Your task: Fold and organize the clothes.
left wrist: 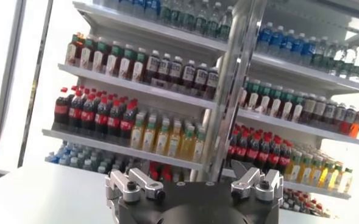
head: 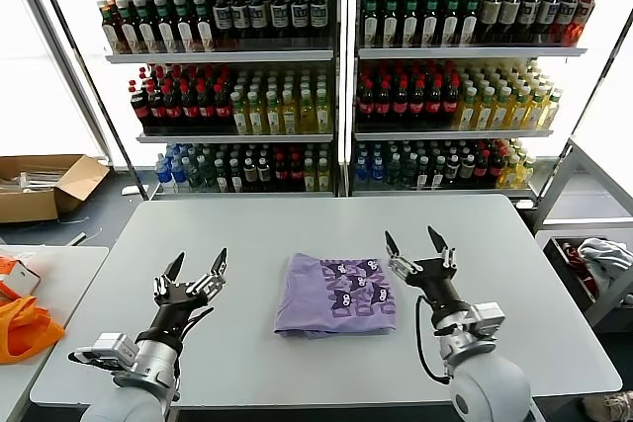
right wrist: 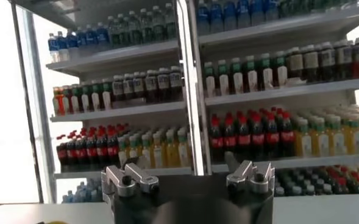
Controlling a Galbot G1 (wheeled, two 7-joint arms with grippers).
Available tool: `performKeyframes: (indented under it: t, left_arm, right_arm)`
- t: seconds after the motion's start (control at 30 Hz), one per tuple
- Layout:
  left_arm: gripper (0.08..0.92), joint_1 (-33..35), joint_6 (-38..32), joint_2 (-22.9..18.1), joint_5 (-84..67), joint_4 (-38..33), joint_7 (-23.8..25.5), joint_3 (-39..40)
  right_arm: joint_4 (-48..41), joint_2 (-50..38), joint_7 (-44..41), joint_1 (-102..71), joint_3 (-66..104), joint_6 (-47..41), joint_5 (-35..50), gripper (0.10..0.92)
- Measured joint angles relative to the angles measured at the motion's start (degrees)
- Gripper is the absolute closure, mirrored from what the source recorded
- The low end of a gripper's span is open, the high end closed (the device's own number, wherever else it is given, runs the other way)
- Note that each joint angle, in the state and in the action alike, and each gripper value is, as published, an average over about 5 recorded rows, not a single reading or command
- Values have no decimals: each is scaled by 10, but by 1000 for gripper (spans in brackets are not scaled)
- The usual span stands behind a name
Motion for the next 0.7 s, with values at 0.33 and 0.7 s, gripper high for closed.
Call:
performKeyframes:
  t: [0.33, 0.7]
  left_arm:
    - [177, 49, -21, -16, 24, -15, 53, -48]
    - [177, 82, -30, -26, 37, -25, 82, -71]
  right_arm:
    - [9, 0, -72, -123, 138, 61, 42, 203]
    - [3, 10, -99, -177, 179, 98, 38, 203]
